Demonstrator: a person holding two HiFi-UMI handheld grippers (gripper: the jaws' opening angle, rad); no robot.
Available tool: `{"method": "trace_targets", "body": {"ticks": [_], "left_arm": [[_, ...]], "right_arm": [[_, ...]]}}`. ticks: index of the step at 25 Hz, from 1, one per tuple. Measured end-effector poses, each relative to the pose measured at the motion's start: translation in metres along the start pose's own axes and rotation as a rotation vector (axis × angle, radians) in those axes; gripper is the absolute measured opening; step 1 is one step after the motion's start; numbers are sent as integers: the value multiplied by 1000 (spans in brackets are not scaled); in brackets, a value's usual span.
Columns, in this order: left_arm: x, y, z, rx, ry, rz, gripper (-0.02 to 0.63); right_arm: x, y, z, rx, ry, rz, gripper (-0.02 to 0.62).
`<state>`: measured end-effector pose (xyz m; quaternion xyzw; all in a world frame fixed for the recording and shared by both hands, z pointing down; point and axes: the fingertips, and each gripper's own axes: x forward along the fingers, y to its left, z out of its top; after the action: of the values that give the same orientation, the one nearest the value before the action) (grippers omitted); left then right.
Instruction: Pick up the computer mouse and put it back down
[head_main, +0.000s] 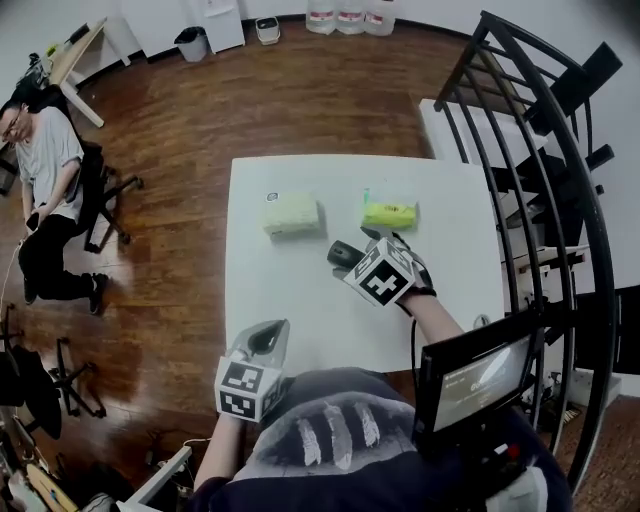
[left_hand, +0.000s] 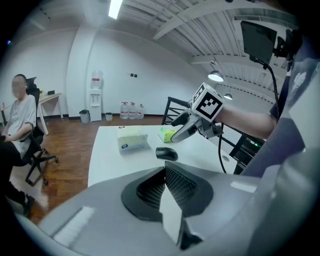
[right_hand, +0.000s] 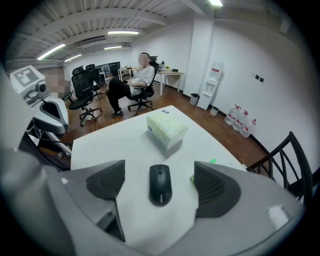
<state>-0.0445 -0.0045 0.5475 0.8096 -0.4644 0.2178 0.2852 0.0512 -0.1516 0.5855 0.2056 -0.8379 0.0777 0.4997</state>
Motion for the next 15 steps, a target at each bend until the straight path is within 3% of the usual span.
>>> {"method": "trace_targets", "body": {"ticks": [7,15], "left_arm": [[0,16,-8,-32,17,13,15],[1,34,-13,-58,28,24,15]], "right_arm": [[64,-4,-17,-14,125,33,428],[102,1,-25,11,200,67,426]]}}
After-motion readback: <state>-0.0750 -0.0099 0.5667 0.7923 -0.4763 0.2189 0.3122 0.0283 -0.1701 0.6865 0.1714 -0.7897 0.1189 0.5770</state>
